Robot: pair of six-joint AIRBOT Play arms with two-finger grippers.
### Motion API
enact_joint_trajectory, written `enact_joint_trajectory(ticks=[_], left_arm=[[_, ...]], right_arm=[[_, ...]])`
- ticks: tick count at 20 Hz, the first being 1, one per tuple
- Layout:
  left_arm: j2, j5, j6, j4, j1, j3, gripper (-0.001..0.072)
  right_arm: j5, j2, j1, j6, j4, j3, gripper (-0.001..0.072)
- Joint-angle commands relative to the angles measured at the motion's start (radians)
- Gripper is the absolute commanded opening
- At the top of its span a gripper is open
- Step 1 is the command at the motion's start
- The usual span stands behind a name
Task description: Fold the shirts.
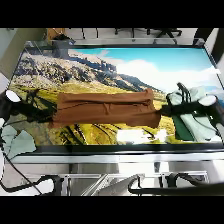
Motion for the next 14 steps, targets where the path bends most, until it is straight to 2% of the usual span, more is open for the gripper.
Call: enact_joint_trajectory(ticks=[1,6,11,12,13,14], left_arm=[[-0.113,0.031,-0.005,-0.005,-0.032,0.180,0.0014],[-0.327,0.086,-0.031,-0.004,-0.063,0.371,0.0015],[-0.466,0.069,-0.031,-0.011,-0.068,0.487,0.0019],[-0.476,0.069,-0.030,-0.027,-0.072,0.508,0.0019],[-0.483,0.067,-0.030,-0.039,-0.073,0.526,0.0021],[-0.484,0.064,-0.030,-0.045,-0.078,0.543,0.0214]], right_arm=[[-0.109,-0.219,0.076,-0.042,0.031,0.230,0.0017],[-0.165,-0.437,0.103,-0.054,0.034,0.382,0.0018],[-0.201,-0.481,0.103,-0.098,0.031,0.389,0.0026],[-0.198,-0.479,0.100,-0.098,0.030,0.394,0.0054],[-0.193,-0.475,0.093,-0.098,0.031,0.399,0.0204],[-0.182,-0.469,0.089,-0.098,0.030,0.404,0.0305]])
